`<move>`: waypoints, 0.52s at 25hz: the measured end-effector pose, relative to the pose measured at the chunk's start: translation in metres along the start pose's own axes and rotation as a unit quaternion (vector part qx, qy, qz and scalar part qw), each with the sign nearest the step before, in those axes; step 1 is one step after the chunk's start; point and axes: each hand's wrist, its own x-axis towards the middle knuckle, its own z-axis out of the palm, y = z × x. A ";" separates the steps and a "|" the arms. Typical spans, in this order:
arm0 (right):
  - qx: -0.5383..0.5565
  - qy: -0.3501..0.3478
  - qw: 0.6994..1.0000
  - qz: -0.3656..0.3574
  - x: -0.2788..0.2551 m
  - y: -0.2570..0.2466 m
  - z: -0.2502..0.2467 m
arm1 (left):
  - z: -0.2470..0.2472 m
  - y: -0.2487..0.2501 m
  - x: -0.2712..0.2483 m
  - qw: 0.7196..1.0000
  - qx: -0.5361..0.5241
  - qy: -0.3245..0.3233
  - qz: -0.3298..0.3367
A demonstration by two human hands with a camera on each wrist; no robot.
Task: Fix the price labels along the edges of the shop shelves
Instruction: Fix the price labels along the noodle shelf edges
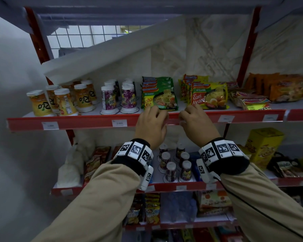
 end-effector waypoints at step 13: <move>0.262 0.018 0.963 0.061 0.012 0.012 -0.018 | -0.001 0.002 0.004 0.999 -0.031 -0.022 -0.032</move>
